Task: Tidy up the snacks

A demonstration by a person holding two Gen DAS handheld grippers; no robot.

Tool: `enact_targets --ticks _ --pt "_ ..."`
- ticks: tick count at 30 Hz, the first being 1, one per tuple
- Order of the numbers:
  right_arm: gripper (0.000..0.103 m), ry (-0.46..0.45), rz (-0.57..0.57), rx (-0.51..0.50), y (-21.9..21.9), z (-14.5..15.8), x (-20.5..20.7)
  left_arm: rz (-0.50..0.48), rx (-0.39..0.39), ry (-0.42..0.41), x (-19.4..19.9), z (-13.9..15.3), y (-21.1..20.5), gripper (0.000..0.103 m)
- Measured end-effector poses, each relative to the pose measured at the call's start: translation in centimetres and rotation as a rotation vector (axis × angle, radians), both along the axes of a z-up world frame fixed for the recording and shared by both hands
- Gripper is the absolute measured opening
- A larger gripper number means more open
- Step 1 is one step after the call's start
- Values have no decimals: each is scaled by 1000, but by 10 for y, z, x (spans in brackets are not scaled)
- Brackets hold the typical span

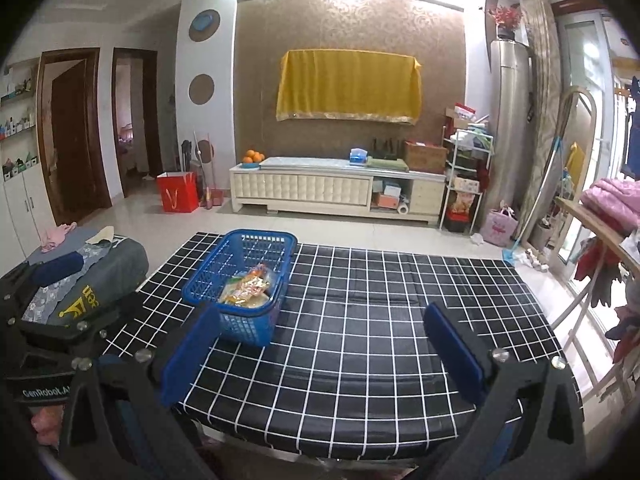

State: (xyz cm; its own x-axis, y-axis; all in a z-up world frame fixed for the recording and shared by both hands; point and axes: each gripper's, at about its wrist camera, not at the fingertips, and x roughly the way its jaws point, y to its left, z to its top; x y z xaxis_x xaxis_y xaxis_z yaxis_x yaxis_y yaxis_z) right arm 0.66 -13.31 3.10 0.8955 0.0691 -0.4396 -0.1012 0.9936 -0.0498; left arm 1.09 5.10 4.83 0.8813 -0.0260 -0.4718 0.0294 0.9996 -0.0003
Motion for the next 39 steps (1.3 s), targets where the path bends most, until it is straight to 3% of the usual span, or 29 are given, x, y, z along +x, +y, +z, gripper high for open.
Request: enact_targets --ticks 39 --pt "103 1 -18 -5 2 3 -7 -28 -19 5 -5 3 1 102"
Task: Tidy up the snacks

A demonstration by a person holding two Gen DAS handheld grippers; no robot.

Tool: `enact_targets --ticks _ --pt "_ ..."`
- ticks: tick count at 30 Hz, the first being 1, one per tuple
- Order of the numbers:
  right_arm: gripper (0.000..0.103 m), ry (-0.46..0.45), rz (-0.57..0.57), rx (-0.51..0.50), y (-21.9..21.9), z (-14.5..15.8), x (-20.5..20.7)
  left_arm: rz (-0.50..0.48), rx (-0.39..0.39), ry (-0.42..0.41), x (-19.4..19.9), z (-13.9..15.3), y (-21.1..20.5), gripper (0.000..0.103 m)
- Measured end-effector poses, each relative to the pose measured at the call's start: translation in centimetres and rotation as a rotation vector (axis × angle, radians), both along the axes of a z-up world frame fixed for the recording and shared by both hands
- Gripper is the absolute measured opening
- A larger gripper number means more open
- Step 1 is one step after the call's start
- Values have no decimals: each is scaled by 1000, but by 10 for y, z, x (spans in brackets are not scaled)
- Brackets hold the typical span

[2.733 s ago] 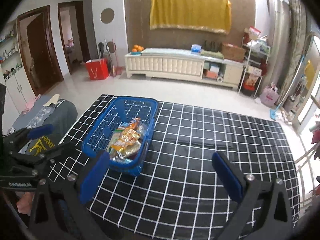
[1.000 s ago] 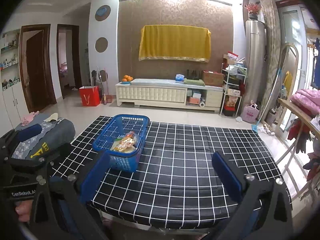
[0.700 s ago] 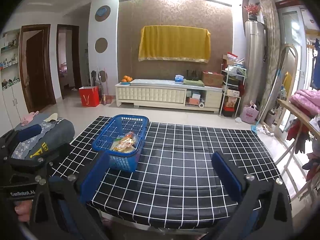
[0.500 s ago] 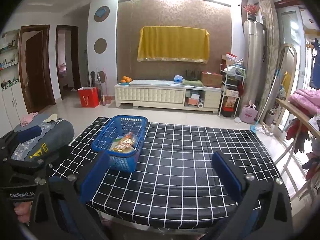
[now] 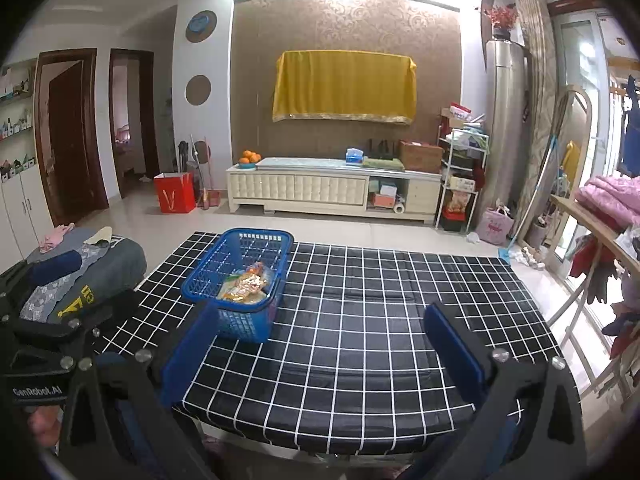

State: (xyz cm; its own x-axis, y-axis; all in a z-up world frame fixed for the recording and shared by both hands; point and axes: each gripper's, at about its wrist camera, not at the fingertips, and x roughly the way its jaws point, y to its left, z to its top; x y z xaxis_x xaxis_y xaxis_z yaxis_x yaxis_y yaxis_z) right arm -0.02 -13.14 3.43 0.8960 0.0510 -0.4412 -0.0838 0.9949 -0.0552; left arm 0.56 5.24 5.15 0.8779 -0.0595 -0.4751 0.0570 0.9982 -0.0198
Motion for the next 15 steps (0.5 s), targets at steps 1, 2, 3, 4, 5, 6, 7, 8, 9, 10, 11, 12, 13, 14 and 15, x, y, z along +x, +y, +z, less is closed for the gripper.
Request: enact_targets --ticks 1,2,3,4,5,6,7,8,9,10,11,12,13,14,15 --pt "103 1 0 0 1 -1 0 0 -1 0 -1 -1 0 102" --pt "103 3 0 0 1 0 0 1 -1 0 0 -1 0 102" --pt "103 3 0 1 1 0 0 -1 -1 0 0 -1 1 102" --pt "103 3 -1 1 2 -1 0 -2 -2 0 0 -1 1 102" --pt "103 3 -2 1 2 -1 0 -2 -2 1 0 -2 1 102" --pt "103 3 -2 1 1 -1 0 -1 -2 2 0 -2 1 102" --pt "103 3 -2 2 1 -1 0 0 -1 2 0 -2 0 102" --pt "103 3 -1 3 1 -1 0 0 0 4 0 -3 0 102" --pt "103 5 0 5 1 -1 0 0 1 7 0 -3 0 102" --pt "103 5 0 6 1 -1 0 1 2 9 1 -3 0 102" --pt "103 5 -1 7 2 -1 0 2 1 10 1 -3 1 102" --pt "103 5 -2 7 1 -1 0 2 0 10 1 -3 0 102" --pt "103 6 -1 7 1 -1 0 4 0 9 1 -4 -1 102" --pt "103 6 0 6 1 -1 1 9 3 5 0 -4 -1 102" --pt "103 7 -1 6 1 -1 1 12 6 2 0 -4 -2 102"
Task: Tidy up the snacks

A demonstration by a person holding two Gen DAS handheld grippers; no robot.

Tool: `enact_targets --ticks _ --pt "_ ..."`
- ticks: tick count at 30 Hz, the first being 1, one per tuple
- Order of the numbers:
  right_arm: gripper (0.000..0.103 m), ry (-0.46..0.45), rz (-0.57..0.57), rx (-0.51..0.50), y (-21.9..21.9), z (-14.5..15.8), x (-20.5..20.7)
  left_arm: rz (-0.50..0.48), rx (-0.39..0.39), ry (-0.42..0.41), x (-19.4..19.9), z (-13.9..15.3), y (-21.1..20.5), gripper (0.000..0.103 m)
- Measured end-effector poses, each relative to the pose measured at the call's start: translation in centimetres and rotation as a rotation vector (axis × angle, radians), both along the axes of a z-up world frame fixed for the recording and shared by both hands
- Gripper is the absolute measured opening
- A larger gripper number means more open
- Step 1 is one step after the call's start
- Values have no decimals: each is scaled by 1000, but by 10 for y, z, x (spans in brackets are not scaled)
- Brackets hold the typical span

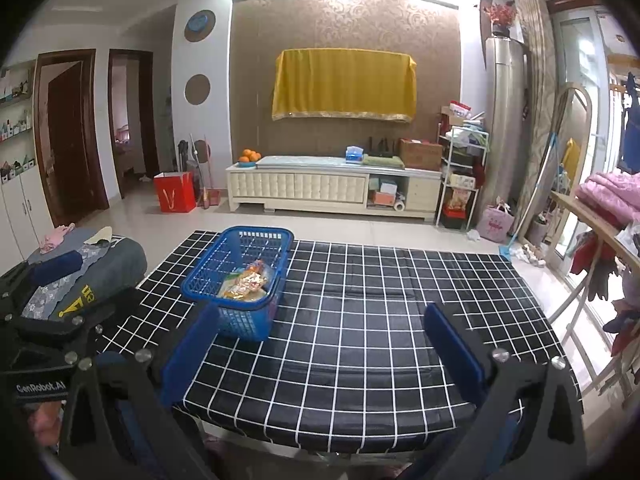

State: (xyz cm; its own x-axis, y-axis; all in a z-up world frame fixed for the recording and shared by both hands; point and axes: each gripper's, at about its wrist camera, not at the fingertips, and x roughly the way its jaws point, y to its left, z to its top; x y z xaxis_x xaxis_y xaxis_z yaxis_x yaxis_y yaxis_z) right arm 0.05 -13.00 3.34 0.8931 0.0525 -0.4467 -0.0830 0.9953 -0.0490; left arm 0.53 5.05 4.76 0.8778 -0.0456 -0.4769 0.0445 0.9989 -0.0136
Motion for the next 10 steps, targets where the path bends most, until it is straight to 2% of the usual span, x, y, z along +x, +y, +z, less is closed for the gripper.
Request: enact_targets --ticks 10 --pt "103 8 -1 5 4 -4 -1 5 -1 -1 0 -2 -1 102"
